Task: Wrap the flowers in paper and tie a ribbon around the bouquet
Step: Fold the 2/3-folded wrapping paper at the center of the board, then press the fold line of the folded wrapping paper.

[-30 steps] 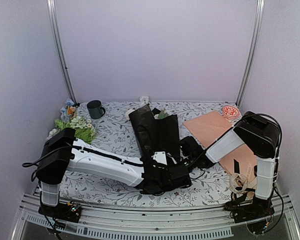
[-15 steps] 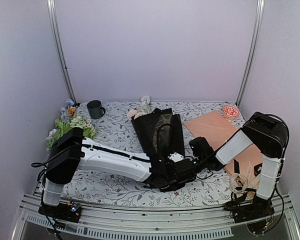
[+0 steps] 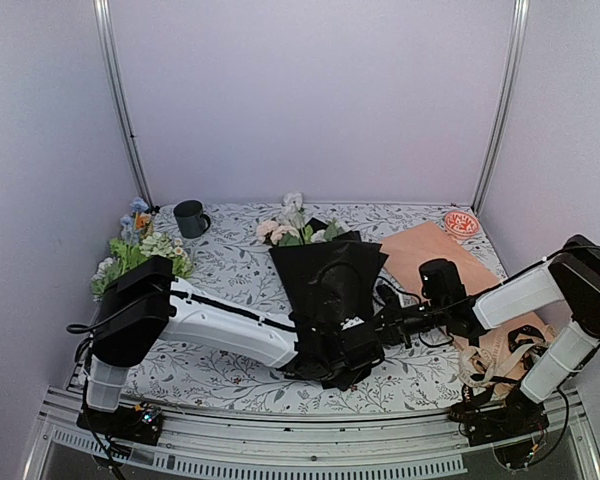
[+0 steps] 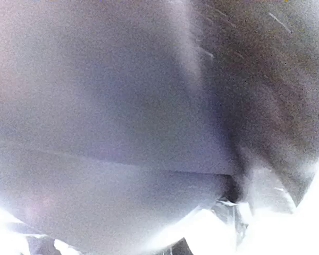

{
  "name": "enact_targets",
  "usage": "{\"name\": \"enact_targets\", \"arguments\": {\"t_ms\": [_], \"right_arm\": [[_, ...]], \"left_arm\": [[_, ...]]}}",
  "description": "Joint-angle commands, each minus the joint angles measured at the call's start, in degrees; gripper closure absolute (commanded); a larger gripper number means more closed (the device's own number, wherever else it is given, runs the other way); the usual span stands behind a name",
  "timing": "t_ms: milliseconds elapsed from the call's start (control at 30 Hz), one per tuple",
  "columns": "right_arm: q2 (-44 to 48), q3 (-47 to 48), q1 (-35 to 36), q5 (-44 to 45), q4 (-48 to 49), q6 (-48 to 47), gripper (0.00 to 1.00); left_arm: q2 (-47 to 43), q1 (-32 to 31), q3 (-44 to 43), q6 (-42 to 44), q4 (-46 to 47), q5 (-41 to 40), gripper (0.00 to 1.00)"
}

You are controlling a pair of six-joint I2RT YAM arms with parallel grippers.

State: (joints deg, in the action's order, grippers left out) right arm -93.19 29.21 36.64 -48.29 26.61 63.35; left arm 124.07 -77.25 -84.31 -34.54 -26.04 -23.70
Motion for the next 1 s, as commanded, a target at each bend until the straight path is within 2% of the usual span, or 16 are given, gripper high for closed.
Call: {"name": "enact_targets", "arguments": {"t_ms": [0,133,200,300,433,500,567,633,800,867,933,967], "right_arm": [[3.8,1.1,-0.6,0.4,3.7,0.3,1.00],[6.3,-0.6,-3.2,0.2,2.0,-0.7,0.98],[9.2,-1.1,-5.5,0.8,-2.8,-3.4,0.91],[12.8,0.6,-9.3,1.4,-10.5,-12.2,0.67],[10.8,8.1,-11.5,1.7,-23.2,-25.8,0.33],[8.6,10.8,-11.7,3.3,-25.3,-28.7,0.13],[5.1,12.6,-11.6,2.1,-23.5,-29.4,0.04],[1.7,15.1,-11.7,2.2,-22.8,-29.1,0.04],[-3.7,18.2,-11.5,1.6,-21.3,-28.9,0.18],[-4.4,19.0,-11.0,1.0,-20.0,-28.6,0.37],[-5.2,19.1,-10.9,-0.4,-17.6,-28.6,0.64],[-5.9,19.0,-11.0,-1.2,-16.4,-28.3,0.73]], "left_arm": [[3.6,1.0,3.1,3.4,-4.8,6.4,1.00],[3.9,1.1,2.7,5.1,-4.5,6.3,1.00],[3.8,1.1,2.9,5.6,-4.4,6.5,1.00],[3.7,1.1,3.3,6.7,-4.5,7.0,1.00],[3.5,1.1,3.5,8.5,-4.5,7.1,1.00],[3.3,1.1,3.8,9.1,-4.4,7.5,1.00],[3.1,1.1,4.1,9.7,-4.5,7.8,1.00],[2.9,1.1,4.3,10.4,-4.5,7.9,1.00],[2.0,1.2,5.3,11.8,-4.7,8.3,1.00],[1.7,1.1,5.8,12.6,-4.8,8.4,1.00],[1.2,1.1,5.9,13.5,-5.3,8.3,1.00],[1.0,1.2,5.9,13.9,-5.9,8.1,1.00]]}}
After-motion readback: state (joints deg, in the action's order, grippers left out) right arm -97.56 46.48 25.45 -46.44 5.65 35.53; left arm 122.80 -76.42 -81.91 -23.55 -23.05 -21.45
